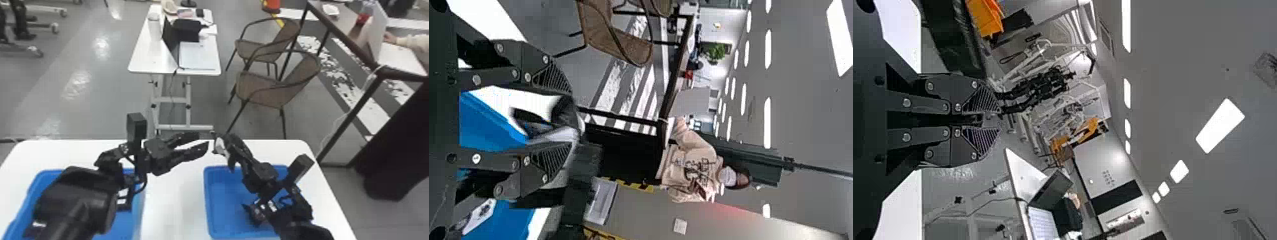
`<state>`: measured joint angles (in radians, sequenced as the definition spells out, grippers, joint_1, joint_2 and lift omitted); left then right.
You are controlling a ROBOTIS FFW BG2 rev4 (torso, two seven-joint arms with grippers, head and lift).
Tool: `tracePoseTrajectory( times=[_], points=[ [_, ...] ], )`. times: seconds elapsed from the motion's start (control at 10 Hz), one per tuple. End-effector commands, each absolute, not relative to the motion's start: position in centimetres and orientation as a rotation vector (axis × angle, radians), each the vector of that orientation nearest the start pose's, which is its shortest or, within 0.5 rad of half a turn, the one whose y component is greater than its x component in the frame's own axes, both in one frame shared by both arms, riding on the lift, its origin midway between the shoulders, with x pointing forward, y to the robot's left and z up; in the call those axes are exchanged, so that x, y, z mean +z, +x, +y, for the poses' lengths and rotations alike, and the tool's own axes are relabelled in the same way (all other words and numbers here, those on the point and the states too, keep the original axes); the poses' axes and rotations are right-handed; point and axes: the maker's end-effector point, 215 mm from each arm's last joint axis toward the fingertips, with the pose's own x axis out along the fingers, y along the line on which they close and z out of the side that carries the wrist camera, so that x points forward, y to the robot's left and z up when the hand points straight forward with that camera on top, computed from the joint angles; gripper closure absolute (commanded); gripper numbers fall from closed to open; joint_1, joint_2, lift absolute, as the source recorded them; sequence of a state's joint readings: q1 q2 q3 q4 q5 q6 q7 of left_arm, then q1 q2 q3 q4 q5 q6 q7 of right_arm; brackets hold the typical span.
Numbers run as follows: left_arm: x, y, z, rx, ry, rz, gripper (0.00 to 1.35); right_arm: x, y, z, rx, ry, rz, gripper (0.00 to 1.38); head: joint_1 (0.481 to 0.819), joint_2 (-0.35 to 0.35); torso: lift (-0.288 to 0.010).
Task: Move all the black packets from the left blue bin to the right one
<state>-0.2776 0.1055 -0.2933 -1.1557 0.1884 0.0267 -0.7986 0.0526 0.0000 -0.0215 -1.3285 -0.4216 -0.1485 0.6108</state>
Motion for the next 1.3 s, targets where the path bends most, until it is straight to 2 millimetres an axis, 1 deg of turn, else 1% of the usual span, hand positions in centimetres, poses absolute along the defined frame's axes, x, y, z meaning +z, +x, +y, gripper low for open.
tracePoseTrajectory(
  times=[0.0, 0.1, 0.2, 0.4, 0.5, 0.6, 0.7, 0.8, 0.9, 1.0, 1.1, 1.2],
  points=[
    [-42.2, 54.7, 3.7, -0.946, -0.072, 0.23, 0.09, -41.4, 53.0, -17.4, 0.428, 0.444, 0.007, 1.28, 0.695, -0.148, 0.0],
    [-42.5, 54.4, 6.0, -0.911, -0.077, 0.238, 0.15, -42.2, 52.6, -19.0, 0.396, 0.445, 0.015, 1.28, 0.695, -0.143, 0.0],
    [-42.5, 53.9, 8.3, -0.882, -0.08, 0.245, 0.17, -43.2, 52.1, -20.1, 0.372, 0.445, 0.031, 1.28, 0.695, -0.137, 0.0],
    [-42.2, 52.6, 13.6, -0.792, -0.082, 0.257, 0.17, -46.4, 51.0, -22.3, 0.315, 0.465, 0.082, 1.28, 0.695, -0.126, 0.0],
    [-41.6, 52.1, 16.1, -0.744, -0.085, 0.243, 0.17, -47.7, 50.6, -22.9, 0.299, 0.481, 0.103, 1.28, 0.695, -0.109, 0.0],
    [-41.0, 51.4, 18.5, -0.699, -0.07, 0.236, 0.17, -49.0, 50.1, -22.9, 0.294, 0.482, 0.137, 1.28, 0.695, -0.091, 0.0],
    [-40.5, 51.4, 20.0, -0.67, -0.048, 0.232, 0.17, -50.4, 49.5, -23.9, 0.269, 0.488, 0.16, 1.27, 0.695, -0.067, 0.0],
    [-40.2, 51.3, 21.1, -0.637, -0.047, 0.222, 0.17, -52.1, 48.9, -25.1, 0.232, 0.506, 0.187, 1.14, 0.695, -0.049, 0.0],
    [-40.0, 51.4, 21.3, -0.62, -0.056, 0.212, 0.17, -53.7, 48.2, -26.6, 0.195, 0.515, 0.213, 0.95, 0.695, -0.044, 0.0],
    [-39.3, 51.7, 21.2, -0.617, -0.058, 0.193, 0.17, -54.8, 47.5, -28.0, 0.162, 0.52, 0.23, 0.62, 0.695, -0.047, 0.0],
    [-39.0, 51.5, 21.8, -0.596, -0.057, 0.187, 0.17, -55.4, 46.8, -29.1, 0.126, 0.513, 0.24, 0.29, 0.695, -0.064, 0.0],
    [-39.4, 51.1, 22.9, -0.556, -0.032, 0.203, 0.17, -55.1, 46.5, -30.5, 0.084, 0.502, 0.223, 0.08, 0.695, -0.078, 0.0]
  ],
)
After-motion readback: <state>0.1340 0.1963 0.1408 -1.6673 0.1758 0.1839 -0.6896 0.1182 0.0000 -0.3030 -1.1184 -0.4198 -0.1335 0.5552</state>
